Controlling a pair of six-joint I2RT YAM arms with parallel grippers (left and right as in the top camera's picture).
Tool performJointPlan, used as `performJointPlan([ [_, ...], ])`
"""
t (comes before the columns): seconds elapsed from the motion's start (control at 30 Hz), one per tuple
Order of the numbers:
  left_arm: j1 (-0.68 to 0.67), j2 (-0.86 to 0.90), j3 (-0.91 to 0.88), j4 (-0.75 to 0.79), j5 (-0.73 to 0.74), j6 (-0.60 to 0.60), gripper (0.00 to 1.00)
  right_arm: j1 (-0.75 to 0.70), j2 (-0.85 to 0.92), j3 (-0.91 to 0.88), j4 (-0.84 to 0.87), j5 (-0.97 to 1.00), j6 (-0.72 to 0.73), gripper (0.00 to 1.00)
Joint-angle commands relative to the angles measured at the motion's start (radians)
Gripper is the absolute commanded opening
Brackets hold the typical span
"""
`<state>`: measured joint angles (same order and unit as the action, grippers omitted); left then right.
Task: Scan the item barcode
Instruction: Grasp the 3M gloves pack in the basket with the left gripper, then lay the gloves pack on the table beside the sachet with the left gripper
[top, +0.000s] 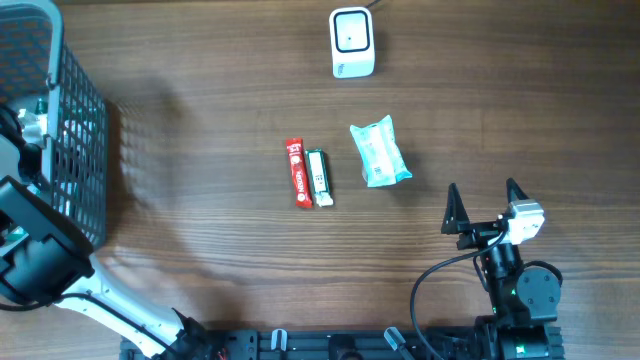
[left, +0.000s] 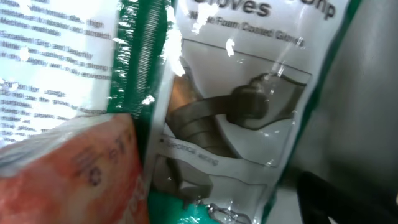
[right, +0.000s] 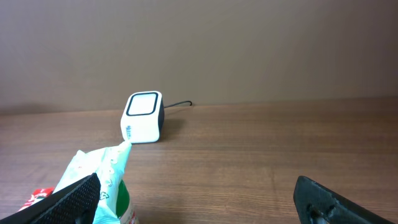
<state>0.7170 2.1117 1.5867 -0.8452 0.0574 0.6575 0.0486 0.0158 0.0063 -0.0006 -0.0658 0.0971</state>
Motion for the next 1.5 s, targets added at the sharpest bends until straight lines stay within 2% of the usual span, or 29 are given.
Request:
performJointPlan([
  [0.0,0.003,0.082,-0.016,0.000,-0.014,0.003,0.56,-0.007,-0.002,-0.001,0.002,0.016,0.008,1.00],
  [0.03,0.003,0.082,-0.016,0.007,-0.014,-0.017,0.38,-0.007,-0.002,-0.001,0.002,0.016,0.008,1.00],
  [0.07,0.003,0.080,-0.016,0.013,-0.014,-0.037,0.14,-0.007,-0.002,-0.001,0.002,0.016,0.008,1.00],
  [0.1,0.003,0.080,-0.016,0.016,-0.014,-0.051,0.06,-0.007,-0.002,-0.001,0.002,0.016,0.008,1.00],
  [0.13,0.003,0.076,-0.014,0.019,-0.014,-0.068,0.04,-0.007,-0.002,-0.001,0.002,0.016,0.008,1.00],
  [0.2,0.003,0.055,-0.005,0.019,-0.014,-0.084,0.04,-0.007,-0.002,-0.001,0.002,0.016,0.008,1.00],
  [0.27,0.003,0.016,0.030,0.019,-0.013,-0.158,0.04,-0.007,-0.002,-0.001,0.002,0.016,0.008,1.00],
  [0.37,0.003,-0.079,0.128,0.018,-0.014,-0.332,0.04,-0.007,-0.002,-0.001,0.002,0.016,0.008,1.00],
  [0.43,0.003,-0.152,0.185,0.019,-0.014,-0.407,0.04,-0.007,-0.002,-0.001,0.002,0.016,0.008,1.00],
  [0.57,0.000,-0.363,0.294,0.043,-0.011,-0.573,0.04,-0.007,-0.002,-0.001,0.002,0.016,0.008,1.00],
  [0.7,-0.043,-0.575,0.302,0.054,0.071,-0.731,0.04,-0.007,-0.002,-0.001,0.002,0.016,0.008,1.00],
  [0.77,-0.111,-0.650,0.302,-0.011,0.077,-0.786,0.04,-0.007,-0.002,-0.001,0.002,0.016,0.008,1.00],
  [0.83,-0.239,-0.708,0.302,-0.129,0.081,-0.805,0.04,-0.007,-0.002,-0.001,0.002,0.016,0.008,1.00],
  [1.0,-0.642,-0.715,0.254,-0.375,0.040,-0.824,0.04,-0.007,-0.002,-0.001,0.002,0.016,0.008,1.00],
  [1.13,-0.853,-0.666,0.094,-0.349,-0.010,-0.829,0.04,-0.007,-0.002,-0.001,0.002,0.016,0.008,1.00],
  [1.2,-0.930,-0.624,-0.012,-0.306,-0.011,-0.879,0.04,-0.007,-0.002,-0.001,0.002,0.016,0.008,1.00],
  [1.33,-1.041,-0.511,-0.246,-0.126,-0.037,-0.988,0.04,-0.007,-0.002,-0.001,0.002,0.016,0.008,1.00],
  [1.37,-1.059,-0.487,-0.285,-0.081,-0.037,-0.988,0.08,-0.007,-0.002,-0.001,0.002,0.016,0.008,1.00],
  [1.4,-1.085,-0.448,-0.336,-0.020,-0.053,-0.986,0.20,-0.007,-0.002,-0.001,0.002,0.016,0.008,1.00],
  [1.43,-1.099,-0.417,-0.360,0.008,-0.060,-0.975,0.55,-0.007,-0.002,-0.001,0.003,0.016,0.008,1.00],
  [1.47,-1.106,-0.392,-0.365,0.016,-0.059,-0.976,0.77,-0.007,-0.002,-0.001,0.002,0.016,0.008,1.00],
])
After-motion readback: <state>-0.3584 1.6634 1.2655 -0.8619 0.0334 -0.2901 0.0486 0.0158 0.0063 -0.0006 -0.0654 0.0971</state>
